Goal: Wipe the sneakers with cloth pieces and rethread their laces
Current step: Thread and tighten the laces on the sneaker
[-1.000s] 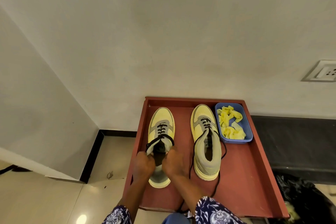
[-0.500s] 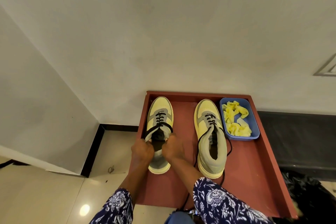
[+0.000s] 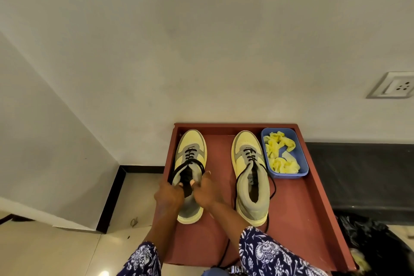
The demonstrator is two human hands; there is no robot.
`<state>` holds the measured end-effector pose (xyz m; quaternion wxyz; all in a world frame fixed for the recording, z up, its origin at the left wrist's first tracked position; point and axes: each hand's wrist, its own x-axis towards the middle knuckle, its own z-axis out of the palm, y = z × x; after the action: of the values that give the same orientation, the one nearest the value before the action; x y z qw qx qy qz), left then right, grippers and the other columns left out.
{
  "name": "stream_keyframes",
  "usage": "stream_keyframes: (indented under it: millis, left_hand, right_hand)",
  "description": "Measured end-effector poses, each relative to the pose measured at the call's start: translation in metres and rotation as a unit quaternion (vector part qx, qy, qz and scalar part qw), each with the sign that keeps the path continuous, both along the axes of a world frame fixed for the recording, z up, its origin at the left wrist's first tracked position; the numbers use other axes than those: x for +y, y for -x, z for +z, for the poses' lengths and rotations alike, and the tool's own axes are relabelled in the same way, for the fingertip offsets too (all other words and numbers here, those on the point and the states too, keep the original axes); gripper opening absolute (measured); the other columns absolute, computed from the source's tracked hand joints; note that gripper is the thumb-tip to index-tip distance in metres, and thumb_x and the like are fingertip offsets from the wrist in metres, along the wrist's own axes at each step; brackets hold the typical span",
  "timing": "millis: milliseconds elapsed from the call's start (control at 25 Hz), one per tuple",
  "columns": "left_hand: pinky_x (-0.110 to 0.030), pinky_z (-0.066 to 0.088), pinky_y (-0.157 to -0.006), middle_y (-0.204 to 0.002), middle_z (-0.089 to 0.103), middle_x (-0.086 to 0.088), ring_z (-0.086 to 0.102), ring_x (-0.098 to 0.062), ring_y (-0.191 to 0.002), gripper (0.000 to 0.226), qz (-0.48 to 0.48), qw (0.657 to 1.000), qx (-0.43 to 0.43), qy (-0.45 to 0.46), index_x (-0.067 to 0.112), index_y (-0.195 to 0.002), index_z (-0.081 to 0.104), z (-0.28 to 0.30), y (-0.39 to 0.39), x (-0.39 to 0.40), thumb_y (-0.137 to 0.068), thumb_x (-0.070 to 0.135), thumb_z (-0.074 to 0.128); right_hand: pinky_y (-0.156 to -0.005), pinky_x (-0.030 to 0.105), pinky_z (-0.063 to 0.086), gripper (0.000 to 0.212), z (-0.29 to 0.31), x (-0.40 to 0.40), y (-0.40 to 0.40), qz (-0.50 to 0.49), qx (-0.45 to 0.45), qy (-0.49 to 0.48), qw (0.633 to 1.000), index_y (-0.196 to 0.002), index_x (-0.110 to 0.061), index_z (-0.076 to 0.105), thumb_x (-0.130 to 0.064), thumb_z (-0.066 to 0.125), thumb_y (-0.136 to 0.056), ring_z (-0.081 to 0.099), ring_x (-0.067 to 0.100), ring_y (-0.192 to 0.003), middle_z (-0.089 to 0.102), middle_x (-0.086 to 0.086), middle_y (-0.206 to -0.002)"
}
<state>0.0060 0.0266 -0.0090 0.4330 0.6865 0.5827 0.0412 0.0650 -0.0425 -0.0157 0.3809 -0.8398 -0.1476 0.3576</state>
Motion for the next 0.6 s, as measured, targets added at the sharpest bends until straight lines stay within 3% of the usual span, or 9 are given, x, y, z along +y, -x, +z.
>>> stream_keyframes:
  millis: [120, 200, 280, 320, 440, 600]
  left_hand:
    - [-0.034, 0.048, -0.084, -0.122, 0.054, -0.021, 0.056, -0.035, -0.108, 0.039, -0.013, 1.000, 0.004, -0.011, -0.001, -0.126, 0.042, 0.013, -0.001, -0.017, -0.090, 0.012, 0.053]
    - [-0.040, 0.048, -0.093, -0.130, 0.044, -0.028, 0.049, -0.041, -0.116, 0.044, -0.056, 0.996, 0.011, -0.064, -0.005, -0.127, 0.038, 0.017, -0.003, -0.030, -0.089, 0.013, 0.052]
    - [-0.047, 0.038, -0.106, -0.140, 0.029, -0.035, 0.032, -0.047, -0.130, 0.050, -0.104, 0.987, 0.021, -0.122, -0.008, -0.132, 0.030, 0.020, -0.010, -0.042, -0.090, 0.014, 0.048]
    - [-0.044, 0.031, -0.111, -0.142, 0.026, -0.035, 0.026, -0.045, -0.134, 0.050, -0.123, 0.983, 0.018, -0.139, -0.008, -0.134, 0.028, 0.023, -0.014, -0.048, -0.091, 0.012, 0.046]
    - [-0.031, 0.033, -0.107, -0.139, 0.042, -0.023, 0.039, -0.032, -0.131, 0.045, -0.151, 0.978, -0.058, -0.129, -0.003, -0.133, 0.036, 0.037, -0.029, -0.073, -0.092, 0.013, 0.047]
    - [-0.027, 0.039, -0.096, -0.128, 0.057, -0.011, 0.052, -0.025, -0.119, 0.041, -0.237, 0.965, -0.082, -0.077, 0.006, -0.130, 0.046, 0.034, -0.043, -0.105, -0.094, 0.025, 0.048]
  right_hand:
    - [-0.099, 0.032, 0.038, 0.051, 0.011, -0.014, -0.004, 0.003, -0.052, -0.017, 0.998, -0.141, -0.006, 0.025, -0.026, 0.041, -0.097, 0.043, 0.031, -0.128, 0.044, 0.014, -0.139]
    - [-0.101, 0.033, 0.038, 0.045, 0.019, -0.024, -0.009, -0.006, -0.075, -0.062, 0.995, -0.138, -0.009, 0.034, -0.023, 0.043, -0.096, 0.045, 0.029, -0.127, 0.049, 0.011, -0.135]
    - [-0.103, 0.035, 0.040, 0.040, 0.025, -0.036, -0.019, -0.030, -0.091, -0.104, 0.990, -0.133, -0.008, 0.043, -0.019, 0.045, -0.094, 0.049, 0.026, -0.124, 0.055, 0.010, -0.131]
    - [-0.103, 0.034, 0.041, 0.038, 0.027, -0.042, -0.026, -0.050, -0.109, -0.115, 0.986, -0.131, -0.008, 0.047, -0.018, 0.047, -0.094, 0.050, 0.024, -0.123, 0.056, 0.009, -0.129]
    - [-0.090, 0.028, 0.043, 0.022, 0.033, -0.074, -0.051, -0.118, -0.193, -0.129, 0.966, -0.110, -0.014, 0.058, -0.012, 0.051, -0.090, 0.056, 0.021, -0.104, 0.060, 0.007, -0.109]
    - [-0.094, 0.033, 0.041, 0.033, 0.018, -0.121, -0.072, -0.176, -0.225, -0.061, 0.956, -0.121, -0.005, 0.053, -0.010, 0.052, -0.088, 0.051, 0.029, -0.115, 0.055, 0.014, -0.121]
